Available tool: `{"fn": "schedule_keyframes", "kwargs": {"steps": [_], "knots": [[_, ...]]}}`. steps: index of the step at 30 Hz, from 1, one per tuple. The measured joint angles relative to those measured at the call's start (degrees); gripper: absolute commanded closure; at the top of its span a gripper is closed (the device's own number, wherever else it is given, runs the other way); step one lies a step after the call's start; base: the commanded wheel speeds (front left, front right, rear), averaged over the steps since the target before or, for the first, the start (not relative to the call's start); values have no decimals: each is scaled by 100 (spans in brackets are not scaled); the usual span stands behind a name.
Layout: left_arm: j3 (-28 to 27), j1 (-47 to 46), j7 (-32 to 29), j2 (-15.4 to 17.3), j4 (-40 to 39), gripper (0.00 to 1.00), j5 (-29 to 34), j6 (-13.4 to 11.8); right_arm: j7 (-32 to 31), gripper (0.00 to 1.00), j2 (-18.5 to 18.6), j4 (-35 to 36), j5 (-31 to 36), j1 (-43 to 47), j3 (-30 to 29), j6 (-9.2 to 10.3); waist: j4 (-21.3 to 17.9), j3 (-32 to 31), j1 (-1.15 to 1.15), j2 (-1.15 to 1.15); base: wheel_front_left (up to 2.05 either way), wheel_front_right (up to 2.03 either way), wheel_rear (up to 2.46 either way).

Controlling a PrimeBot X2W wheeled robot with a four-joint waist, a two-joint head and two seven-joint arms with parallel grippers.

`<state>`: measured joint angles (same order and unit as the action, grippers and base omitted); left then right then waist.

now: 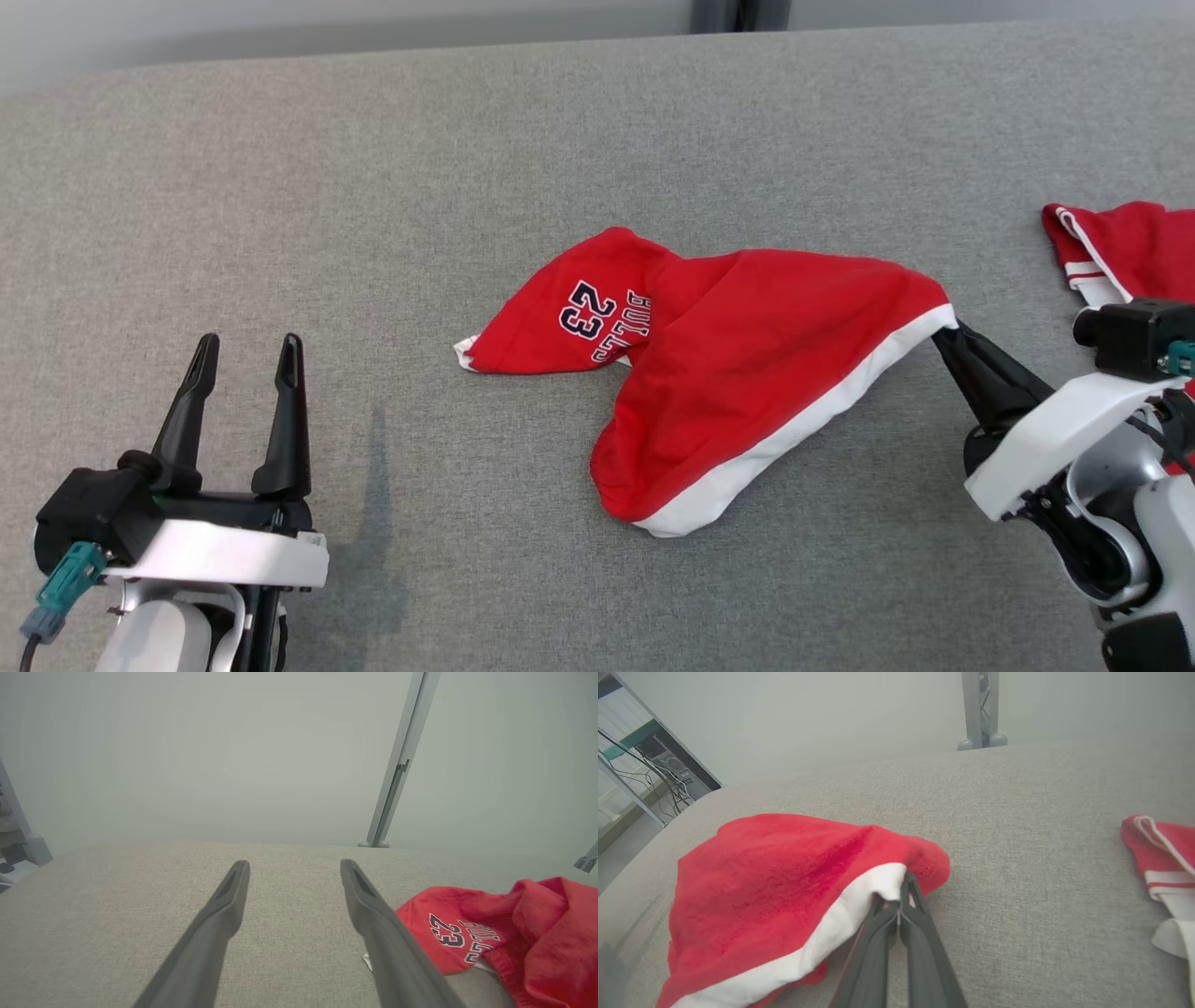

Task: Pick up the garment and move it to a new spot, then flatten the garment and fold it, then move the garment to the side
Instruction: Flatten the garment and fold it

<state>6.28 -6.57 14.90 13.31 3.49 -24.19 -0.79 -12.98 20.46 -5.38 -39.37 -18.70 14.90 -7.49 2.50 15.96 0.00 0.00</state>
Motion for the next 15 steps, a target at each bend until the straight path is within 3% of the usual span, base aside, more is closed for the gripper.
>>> {"fn": "schedule_keyframes", "kwargs": {"steps": [4, 5, 6, 7, 8, 15], "knots": [[48, -157, 0, -12, 38, 0, 26, 68, 787, 100, -91, -1060, 177, -420, 380, 0, 52, 164, 0, 0, 0, 0, 0], [60, -186, 0, -23, 49, 0, 40, 75, 938, 87, -122, -1257, 178, -486, 425, 0, 68, 189, 0, 0, 0, 0, 0], [66, -215, 0, -33, 58, 0, 44, 81, 1087, 53, -142, -1433, 226, -548, 510, 0, 85, 213, 0, 0, 0, 0, 0], [64, -231, 0, -42, 64, 0, 48, 102, 1218, 11, -142, -1575, 316, -603, 610, -1, 103, 232, 0, 0, 0, 0, 0], [67, -236, 0, -52, 74, 0, 51, 120, 1355, 0, -154, -1726, 371, -644, 649, -1, 116, 245, 0, 0, 0, 0, 0], [7, -237, 0, -120, 121, 0, 93, 174, 2282, 0, -214, -2486, 817, -594, 414, -1, 115, 205, 0, 0, 0, 0, 0]]}}
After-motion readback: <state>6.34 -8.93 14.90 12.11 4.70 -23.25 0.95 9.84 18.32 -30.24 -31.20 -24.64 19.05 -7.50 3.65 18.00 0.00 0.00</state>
